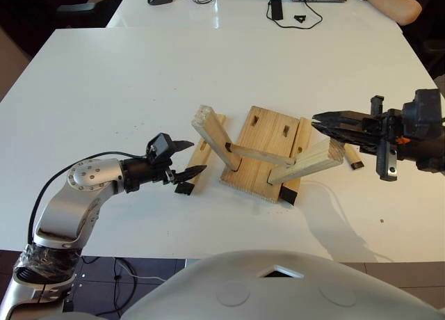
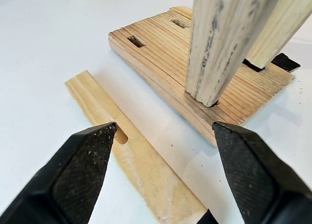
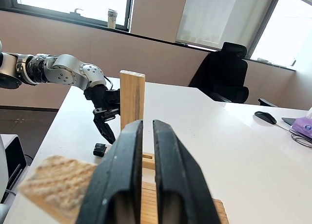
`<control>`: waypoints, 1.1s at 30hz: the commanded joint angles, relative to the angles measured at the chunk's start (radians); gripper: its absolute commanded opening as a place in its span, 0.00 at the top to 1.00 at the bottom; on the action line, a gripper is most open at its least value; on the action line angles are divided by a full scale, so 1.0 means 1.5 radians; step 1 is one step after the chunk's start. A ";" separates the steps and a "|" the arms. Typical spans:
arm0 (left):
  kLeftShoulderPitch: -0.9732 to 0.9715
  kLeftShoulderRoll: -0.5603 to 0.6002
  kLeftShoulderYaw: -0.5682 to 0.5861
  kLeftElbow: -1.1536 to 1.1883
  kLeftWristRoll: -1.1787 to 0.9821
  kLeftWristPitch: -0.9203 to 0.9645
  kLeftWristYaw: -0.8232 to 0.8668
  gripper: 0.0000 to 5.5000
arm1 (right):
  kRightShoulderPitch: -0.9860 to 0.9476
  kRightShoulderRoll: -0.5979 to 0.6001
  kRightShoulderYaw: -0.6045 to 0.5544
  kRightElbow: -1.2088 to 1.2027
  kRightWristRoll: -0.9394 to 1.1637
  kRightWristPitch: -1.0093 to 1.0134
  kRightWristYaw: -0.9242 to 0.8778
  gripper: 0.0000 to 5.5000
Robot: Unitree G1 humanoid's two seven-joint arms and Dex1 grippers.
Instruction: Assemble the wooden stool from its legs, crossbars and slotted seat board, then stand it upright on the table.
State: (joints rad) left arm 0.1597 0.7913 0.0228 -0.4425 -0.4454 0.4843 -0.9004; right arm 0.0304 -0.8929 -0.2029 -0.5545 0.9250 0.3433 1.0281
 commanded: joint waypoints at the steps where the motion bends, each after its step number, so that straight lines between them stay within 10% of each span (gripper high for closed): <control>1: 0.021 0.036 0.041 -0.069 -0.048 0.002 -0.049 0.34 | -0.004 -0.003 0.025 0.010 -0.034 0.033 -0.005 0.93; 10: 0.069 0.003 0.063 -0.251 -0.320 0.163 0.039 0.34 | -0.023 0.006 0.039 0.013 -0.042 0.036 -0.015 0.93; 18: -0.025 -0.111 0.018 -0.235 -0.512 0.228 0.282 0.57 | -0.054 0.011 0.059 0.036 -0.053 0.038 -0.005 0.94; 33: -0.139 -0.205 -0.162 -0.225 -0.362 0.224 0.460 0.64 | -0.087 0.018 0.086 0.053 -0.060 0.038 0.007 0.94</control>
State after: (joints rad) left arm -0.0303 0.4816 -0.1886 -0.7952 -1.0551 0.8140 -0.2197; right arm -0.1069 -0.8637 -0.1079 -0.4926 0.8913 0.3610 1.0290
